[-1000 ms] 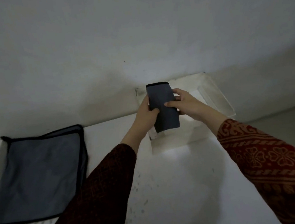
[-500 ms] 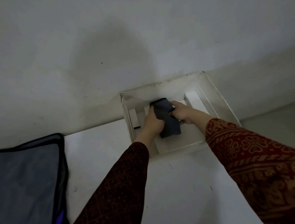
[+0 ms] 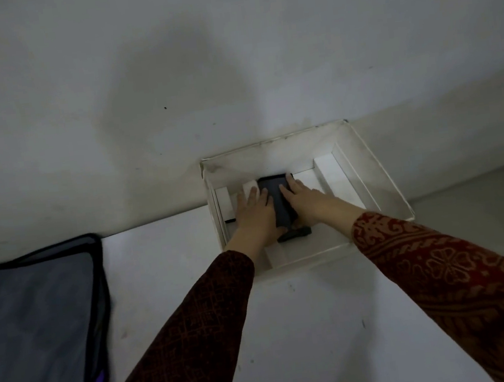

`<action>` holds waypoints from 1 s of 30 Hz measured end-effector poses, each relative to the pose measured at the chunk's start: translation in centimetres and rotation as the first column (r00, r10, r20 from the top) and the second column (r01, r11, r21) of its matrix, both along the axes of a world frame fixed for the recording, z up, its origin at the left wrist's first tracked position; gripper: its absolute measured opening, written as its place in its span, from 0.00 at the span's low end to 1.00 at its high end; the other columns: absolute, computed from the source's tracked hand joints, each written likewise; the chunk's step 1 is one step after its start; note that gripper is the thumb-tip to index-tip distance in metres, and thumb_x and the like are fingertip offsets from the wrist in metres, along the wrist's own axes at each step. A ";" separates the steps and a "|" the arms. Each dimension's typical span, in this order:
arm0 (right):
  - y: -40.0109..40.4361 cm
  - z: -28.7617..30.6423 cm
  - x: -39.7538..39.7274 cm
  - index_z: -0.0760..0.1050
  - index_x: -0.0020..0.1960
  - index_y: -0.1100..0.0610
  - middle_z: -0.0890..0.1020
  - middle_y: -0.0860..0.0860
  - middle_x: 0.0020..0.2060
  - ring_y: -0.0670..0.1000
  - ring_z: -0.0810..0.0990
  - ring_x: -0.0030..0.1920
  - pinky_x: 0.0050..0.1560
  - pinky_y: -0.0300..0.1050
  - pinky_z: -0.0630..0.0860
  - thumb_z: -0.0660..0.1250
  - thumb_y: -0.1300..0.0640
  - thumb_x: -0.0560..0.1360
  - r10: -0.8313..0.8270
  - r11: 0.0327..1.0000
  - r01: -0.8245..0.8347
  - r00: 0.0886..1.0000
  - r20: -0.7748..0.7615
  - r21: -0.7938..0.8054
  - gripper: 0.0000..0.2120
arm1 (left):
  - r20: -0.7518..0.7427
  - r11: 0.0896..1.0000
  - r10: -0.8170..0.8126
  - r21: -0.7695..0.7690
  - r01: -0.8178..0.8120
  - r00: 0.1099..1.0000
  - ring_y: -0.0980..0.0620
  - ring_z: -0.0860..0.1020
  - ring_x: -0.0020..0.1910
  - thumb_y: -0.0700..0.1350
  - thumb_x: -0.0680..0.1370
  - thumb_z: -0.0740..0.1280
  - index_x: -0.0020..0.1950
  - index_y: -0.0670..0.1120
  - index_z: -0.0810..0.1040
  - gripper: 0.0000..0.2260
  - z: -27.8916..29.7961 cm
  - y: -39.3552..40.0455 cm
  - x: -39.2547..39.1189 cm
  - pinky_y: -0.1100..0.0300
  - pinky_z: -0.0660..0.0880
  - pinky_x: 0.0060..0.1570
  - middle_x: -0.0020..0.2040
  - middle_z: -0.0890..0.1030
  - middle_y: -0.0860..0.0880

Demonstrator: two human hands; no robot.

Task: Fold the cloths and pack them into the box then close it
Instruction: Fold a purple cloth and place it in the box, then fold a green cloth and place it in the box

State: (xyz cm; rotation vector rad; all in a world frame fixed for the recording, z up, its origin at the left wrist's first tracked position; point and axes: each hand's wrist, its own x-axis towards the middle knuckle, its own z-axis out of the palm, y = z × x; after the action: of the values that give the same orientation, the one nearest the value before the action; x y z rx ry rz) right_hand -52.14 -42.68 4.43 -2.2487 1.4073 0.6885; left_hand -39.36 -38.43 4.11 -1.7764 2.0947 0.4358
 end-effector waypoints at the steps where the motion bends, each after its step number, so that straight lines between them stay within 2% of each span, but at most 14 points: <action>1: -0.2 0.1 0.1 0.35 0.76 0.57 0.33 0.57 0.75 0.58 0.43 0.77 0.75 0.56 0.54 0.68 0.49 0.73 -0.003 1.000 0.003 1.000 -0.028 0.011 0.48 | 0.015 1.000 -0.005 0.002 0.005 1.000 0.44 0.43 0.77 0.63 0.75 0.59 0.77 0.45 0.47 0.38 0.0 0.0 -0.1 0.42 0.41 0.73 0.79 0.46 0.46; 5: -0.5 0.8 0.3 0.36 0.76 0.55 0.35 0.55 0.76 0.57 0.41 0.77 0.74 0.59 0.48 0.68 0.48 0.73 0.006 1.000 -0.007 0.996 -0.088 -0.009 0.48 | 0.030 1.000 -0.013 0.013 0.013 0.999 0.44 0.43 0.77 0.62 0.76 0.57 0.77 0.44 0.46 0.37 0.6 0.1 -0.1 0.41 0.41 0.73 0.79 0.45 0.45; 7: -0.1 1.7 0.3 0.38 0.76 0.55 0.37 0.55 0.76 0.57 0.40 0.76 0.74 0.60 0.46 0.67 0.48 0.74 -0.014 1.000 0.013 0.999 -0.048 -0.027 0.46 | 0.023 0.999 -0.026 -0.024 0.027 0.999 0.43 0.44 0.77 0.59 0.77 0.58 0.77 0.44 0.48 0.36 1.5 0.4 0.0 0.41 0.42 0.73 0.78 0.47 0.44; 11: 2.3 4.9 0.2 0.39 0.76 0.52 0.40 0.53 0.77 0.57 0.40 0.77 0.74 0.62 0.46 0.65 0.45 0.74 -0.060 0.994 0.069 0.993 0.101 -0.086 0.43 | -0.051 0.959 -0.046 -0.280 0.030 0.998 0.43 0.42 0.77 0.51 0.79 0.58 0.76 0.45 0.51 0.29 5.6 3.2 1.4 0.43 0.40 0.73 0.78 0.48 0.41; 14: 6.0 8.2 0.6 0.42 0.77 0.51 0.40 0.52 0.77 0.55 0.38 0.76 0.74 0.61 0.43 0.63 0.46 0.76 -0.066 0.981 0.114 0.957 0.282 -0.157 0.39 | -0.103 0.897 -0.018 -0.442 -0.029 0.995 0.44 0.42 0.77 0.50 0.79 0.56 0.76 0.47 0.51 0.27 8.6 7.3 4.4 0.44 0.37 0.73 0.78 0.46 0.42; 17: 10.0 10.7 1.8 0.47 0.76 0.50 0.43 0.51 0.77 0.52 0.40 0.77 0.75 0.57 0.43 0.62 0.49 0.77 -0.018 0.968 0.127 0.896 0.444 -0.215 0.34 | -0.182 0.822 -0.005 -0.560 -0.100 0.983 0.42 0.49 0.77 0.49 0.79 0.59 0.75 0.46 0.58 0.25 9.4 12.2 8.4 0.44 0.42 0.73 0.77 0.55 0.40; 20: 13.5 11.5 4.4 0.57 0.75 0.52 0.54 0.51 0.77 0.51 0.47 0.77 0.76 0.54 0.46 0.62 0.51 0.78 0.027 0.960 0.146 0.800 0.599 -0.239 0.28 | -0.250 0.758 0.037 -0.624 -0.191 0.967 0.43 0.62 0.74 0.47 0.77 0.61 0.71 0.46 0.67 0.22 8.3 17.3 12.5 0.43 0.52 0.72 0.72 0.68 0.42; 23: 17.8 10.9 9.1 0.67 0.70 0.54 0.67 0.53 0.72 0.52 0.60 0.73 0.71 0.39 0.52 0.62 0.54 0.78 0.074 0.958 0.150 0.692 0.718 -0.244 0.21 | -0.352 0.721 0.123 -0.611 -0.327 0.928 0.45 0.70 0.69 0.48 0.78 0.55 0.67 0.47 0.71 0.20 7.0 23.2 17.1 0.44 0.57 0.72 0.67 0.75 0.44; 24: 19.2 10.3 10.9 0.69 0.68 0.55 0.70 0.53 0.69 0.52 0.63 0.71 0.68 0.37 0.55 0.62 0.55 0.78 0.077 0.962 0.143 0.670 0.739 -0.230 0.19 | -0.375 0.708 0.145 -0.607 -0.361 0.916 0.46 0.73 0.67 0.48 0.77 0.54 0.66 0.46 0.73 0.19 6.5 25.0 18.5 0.44 0.58 0.71 0.64 0.78 0.44; 27: 23.1 7.9 16.1 0.72 0.64 0.55 0.74 0.52 0.63 0.52 0.70 0.64 0.65 0.41 0.63 0.60 0.55 0.78 0.066 0.986 0.073 0.641 0.765 -0.147 0.15 | -0.380 0.696 0.215 -0.587 -0.414 0.900 0.46 0.78 0.60 0.47 0.77 0.55 0.61 0.46 0.76 0.17 4.6 29.3 22.6 0.45 0.64 0.68 0.58 0.82 0.45; 30: 27.1 5.2 21.2 0.72 0.63 0.55 0.76 0.53 0.60 0.52 0.72 0.61 0.61 0.42 0.67 0.59 0.55 0.79 0.042 0.999 -0.007 0.660 0.750 -0.050 0.14 | -0.405 0.701 0.274 -0.537 -0.469 0.872 0.44 0.80 0.56 0.44 0.76 0.59 0.60 0.45 0.77 0.14 2.4 32.8 27.3 0.45 0.69 0.64 0.56 0.82 0.45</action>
State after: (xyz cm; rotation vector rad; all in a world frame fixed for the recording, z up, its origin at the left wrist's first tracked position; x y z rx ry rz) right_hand -30.89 -15.58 9.59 -2.1696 0.9518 -0.2952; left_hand -12.01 -5.60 6.53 -2.7138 2.2283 0.0971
